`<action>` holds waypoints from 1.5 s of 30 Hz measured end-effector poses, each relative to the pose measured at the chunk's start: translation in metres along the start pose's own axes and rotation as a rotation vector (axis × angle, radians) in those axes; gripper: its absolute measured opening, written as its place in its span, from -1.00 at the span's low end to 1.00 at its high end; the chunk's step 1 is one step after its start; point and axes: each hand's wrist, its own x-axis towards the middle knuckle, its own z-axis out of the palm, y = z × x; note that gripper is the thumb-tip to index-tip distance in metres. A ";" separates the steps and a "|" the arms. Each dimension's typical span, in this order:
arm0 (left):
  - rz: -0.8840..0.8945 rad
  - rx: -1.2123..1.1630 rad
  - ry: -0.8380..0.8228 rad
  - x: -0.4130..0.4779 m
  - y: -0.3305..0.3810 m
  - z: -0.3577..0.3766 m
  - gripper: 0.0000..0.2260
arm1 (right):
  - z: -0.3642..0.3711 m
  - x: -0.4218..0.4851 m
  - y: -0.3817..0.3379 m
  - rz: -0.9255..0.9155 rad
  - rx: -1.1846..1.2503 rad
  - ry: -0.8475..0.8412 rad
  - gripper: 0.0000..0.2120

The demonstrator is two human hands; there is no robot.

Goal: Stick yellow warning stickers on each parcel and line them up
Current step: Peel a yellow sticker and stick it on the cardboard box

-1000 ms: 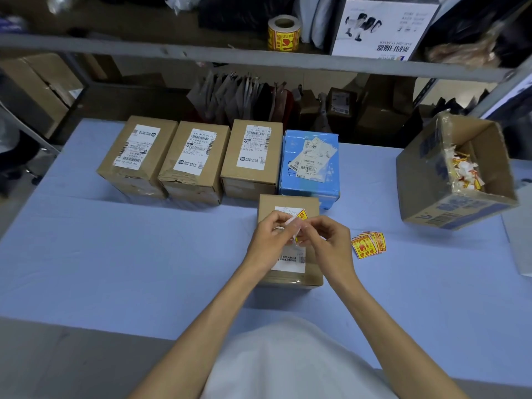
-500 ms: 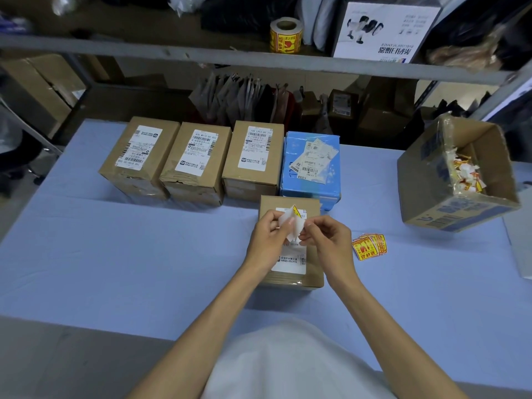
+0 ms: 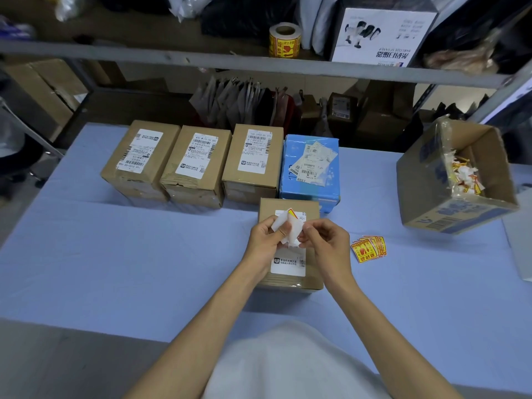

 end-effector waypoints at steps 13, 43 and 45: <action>0.097 0.313 0.199 0.003 0.005 -0.002 -0.69 | -0.005 0.003 0.000 0.013 -0.024 0.105 -0.92; 0.597 1.059 0.119 -0.009 0.027 0.016 -0.89 | 0.011 0.015 -0.016 0.051 -0.082 0.263 -0.88; 0.583 1.057 0.108 -0.007 0.028 0.013 -0.88 | 0.009 0.014 -0.014 0.056 -0.064 0.238 -0.87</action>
